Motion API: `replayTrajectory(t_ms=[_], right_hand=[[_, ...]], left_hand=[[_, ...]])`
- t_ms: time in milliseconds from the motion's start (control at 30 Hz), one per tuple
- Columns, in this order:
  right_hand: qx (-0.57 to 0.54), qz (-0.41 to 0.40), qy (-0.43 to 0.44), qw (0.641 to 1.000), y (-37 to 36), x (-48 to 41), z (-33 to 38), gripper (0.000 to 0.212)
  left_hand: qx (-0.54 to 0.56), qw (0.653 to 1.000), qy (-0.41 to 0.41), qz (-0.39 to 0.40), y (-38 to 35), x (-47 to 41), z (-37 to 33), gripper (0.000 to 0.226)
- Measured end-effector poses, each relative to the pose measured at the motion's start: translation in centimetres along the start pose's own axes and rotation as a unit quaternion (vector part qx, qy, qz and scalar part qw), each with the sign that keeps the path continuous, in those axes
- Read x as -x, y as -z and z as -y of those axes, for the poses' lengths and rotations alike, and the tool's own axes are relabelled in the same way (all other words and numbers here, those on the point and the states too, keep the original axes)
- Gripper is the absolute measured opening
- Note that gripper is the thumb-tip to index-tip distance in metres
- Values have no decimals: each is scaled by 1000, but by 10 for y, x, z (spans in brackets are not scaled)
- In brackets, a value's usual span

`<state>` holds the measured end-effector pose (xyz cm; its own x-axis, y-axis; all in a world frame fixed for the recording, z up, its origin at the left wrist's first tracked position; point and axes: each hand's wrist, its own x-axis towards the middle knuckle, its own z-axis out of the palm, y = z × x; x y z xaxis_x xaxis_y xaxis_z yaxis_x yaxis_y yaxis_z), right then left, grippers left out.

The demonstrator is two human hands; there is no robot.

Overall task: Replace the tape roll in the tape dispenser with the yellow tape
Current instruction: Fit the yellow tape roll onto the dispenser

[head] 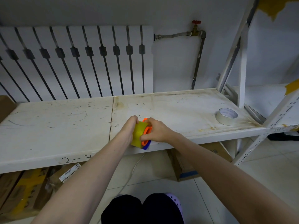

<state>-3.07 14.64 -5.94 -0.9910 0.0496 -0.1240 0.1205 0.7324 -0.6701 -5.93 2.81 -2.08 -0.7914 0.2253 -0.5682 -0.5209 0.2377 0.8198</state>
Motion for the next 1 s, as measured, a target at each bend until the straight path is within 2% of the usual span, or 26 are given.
replayTrajectory(t_ms=[233, 433, 633, 767, 1000], right_hand=[[13, 3, 9, 1000, -2, -1, -1, 73], [-18, -3, 0, 1000, 0, 0, -1, 72], [-18, 2, 1, 1000, -1, 2, 0, 72], [-12, 2, 4, 1000, -1, 2, -1, 72], [0, 6, 14, 1000, -2, 1, -1, 74]], left_hand=[[-3, 1000, -2, -6, 3, 0, 1, 10], [-30, 1000, -2, 2, 16, 4, 10, 10], [-82, 997, -4, 11, 14, 10, -3, 21], [-70, 997, -16, -2, 9, 10, -5, 9], [-67, 998, -12, -10, 12, 6, -2, 10]])
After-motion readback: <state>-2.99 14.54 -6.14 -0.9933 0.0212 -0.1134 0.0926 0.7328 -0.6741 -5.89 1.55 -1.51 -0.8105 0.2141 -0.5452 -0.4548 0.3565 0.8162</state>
